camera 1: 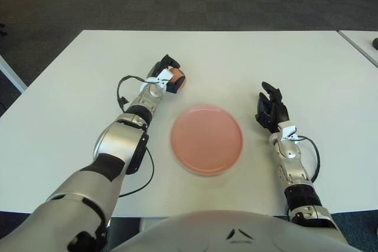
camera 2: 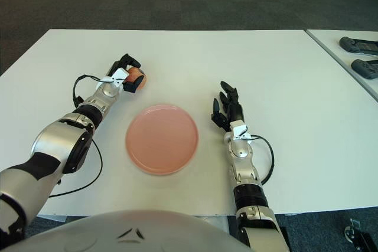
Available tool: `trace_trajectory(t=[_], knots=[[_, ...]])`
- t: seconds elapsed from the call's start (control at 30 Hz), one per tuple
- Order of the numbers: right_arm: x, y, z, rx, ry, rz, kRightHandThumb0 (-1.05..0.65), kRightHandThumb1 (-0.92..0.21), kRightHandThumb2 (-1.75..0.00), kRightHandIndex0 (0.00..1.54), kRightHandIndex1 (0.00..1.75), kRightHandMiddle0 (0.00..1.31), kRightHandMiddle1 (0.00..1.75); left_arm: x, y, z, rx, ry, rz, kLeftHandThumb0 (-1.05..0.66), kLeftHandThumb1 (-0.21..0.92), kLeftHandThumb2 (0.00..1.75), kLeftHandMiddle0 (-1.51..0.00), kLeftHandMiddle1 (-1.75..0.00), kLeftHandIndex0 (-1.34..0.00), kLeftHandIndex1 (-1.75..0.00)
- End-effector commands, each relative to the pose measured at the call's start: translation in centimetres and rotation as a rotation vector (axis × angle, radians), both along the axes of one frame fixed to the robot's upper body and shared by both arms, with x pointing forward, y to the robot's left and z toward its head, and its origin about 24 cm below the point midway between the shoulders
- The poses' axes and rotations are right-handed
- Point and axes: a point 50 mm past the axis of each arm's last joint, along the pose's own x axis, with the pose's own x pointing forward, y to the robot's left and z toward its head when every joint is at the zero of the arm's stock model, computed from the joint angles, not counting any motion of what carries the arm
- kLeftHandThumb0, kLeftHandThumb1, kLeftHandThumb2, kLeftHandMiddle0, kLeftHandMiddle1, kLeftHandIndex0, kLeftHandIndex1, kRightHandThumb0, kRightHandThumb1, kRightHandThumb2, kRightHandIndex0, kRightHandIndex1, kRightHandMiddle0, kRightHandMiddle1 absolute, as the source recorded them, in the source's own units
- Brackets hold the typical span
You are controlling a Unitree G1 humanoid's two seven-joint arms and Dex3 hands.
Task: Put the apple into the plate.
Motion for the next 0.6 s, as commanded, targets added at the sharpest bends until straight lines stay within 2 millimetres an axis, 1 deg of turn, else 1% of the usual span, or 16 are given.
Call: trace_trajectory(t=[0.0, 0.07, 0.23, 0.33, 0.57], knots=[[-1.4, -0.3, -2.4, 0.013, 0.133, -0.016, -0.70, -0.92, -0.75, 0.24, 0.02, 0.00, 0.61, 0.5, -0.3, 1.4, -0.168, -0.050, -0.012, -0.48, 0.28, 1.36, -1.19, -1.75, -0.64, -1.75], [-1.4, -0.3, -2.4, 0.013, 0.133, -0.015, -0.69, -0.92, -0.75, 0.24, 0.01, 0.00, 0.61, 0.5, -0.4, 1.5, -0.227, -0.049, -0.020, -0.49, 0.26, 1.38, -1.20, -1.75, -0.65, -1.75], [-1.4, -0.4, -2.3, 0.013, 0.132, -0.010, -0.69, -0.92, -0.74, 0.24, 0.01, 0.00, 0.62, 0.6, -0.6, 1.9, -0.440, -0.028, -0.071, -0.50, 0.25, 1.39, -1.20, -1.75, -0.66, -1.75], [-1.3, -0.4, -2.3, 0.009, 0.133, -0.006, -0.70, -0.92, -0.73, 0.24, 0.01, 0.00, 0.63, 0.7, -0.7, 2.2, -0.521, -0.026, -0.108, -0.50, 0.25, 1.40, -1.22, -1.75, -0.67, -1.75], [-1.3, -0.5, -2.3, 0.002, 0.137, -0.004, -0.71, -0.92, -0.71, 0.25, 0.02, 0.00, 0.64, 0.9, -0.9, 2.8, -0.584, -0.038, -0.151, -0.51, 0.23, 1.42, -1.24, -1.75, -0.68, -1.75]])
